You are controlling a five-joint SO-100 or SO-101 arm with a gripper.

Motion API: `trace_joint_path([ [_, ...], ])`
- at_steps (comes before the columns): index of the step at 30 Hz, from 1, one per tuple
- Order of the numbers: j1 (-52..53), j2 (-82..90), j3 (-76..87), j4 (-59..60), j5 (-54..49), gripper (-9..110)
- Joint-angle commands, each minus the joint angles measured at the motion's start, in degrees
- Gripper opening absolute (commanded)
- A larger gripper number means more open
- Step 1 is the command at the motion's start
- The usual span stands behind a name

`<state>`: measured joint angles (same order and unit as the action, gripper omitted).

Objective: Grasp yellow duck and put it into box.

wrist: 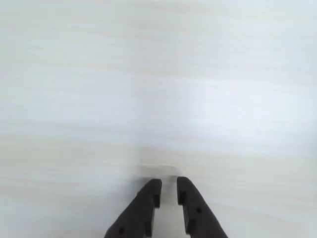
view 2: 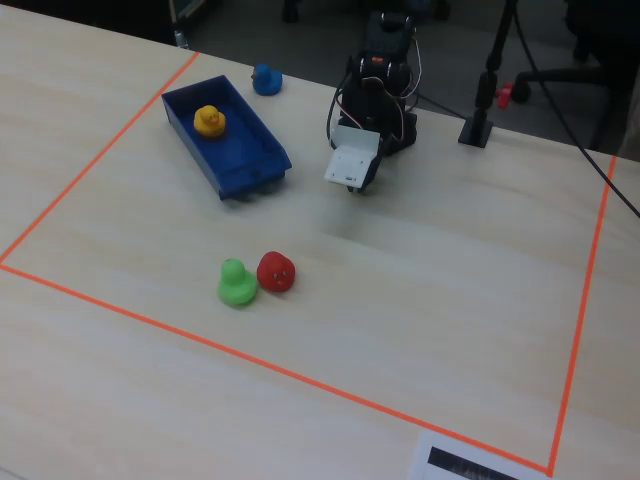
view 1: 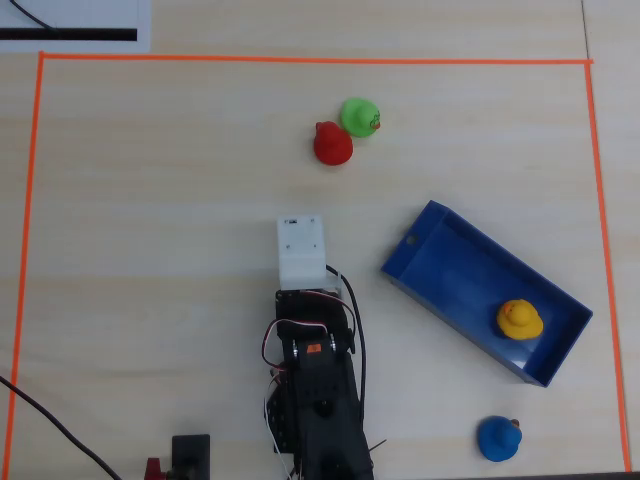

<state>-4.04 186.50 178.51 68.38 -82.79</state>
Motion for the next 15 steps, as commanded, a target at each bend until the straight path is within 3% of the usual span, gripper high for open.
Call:
trace_joint_path([
  [1, 0.62, 1.05, -0.35, 3.16, 0.18, 0],
  [15, -0.79, 3.16, -0.26, 7.47, 0.26, 1],
])
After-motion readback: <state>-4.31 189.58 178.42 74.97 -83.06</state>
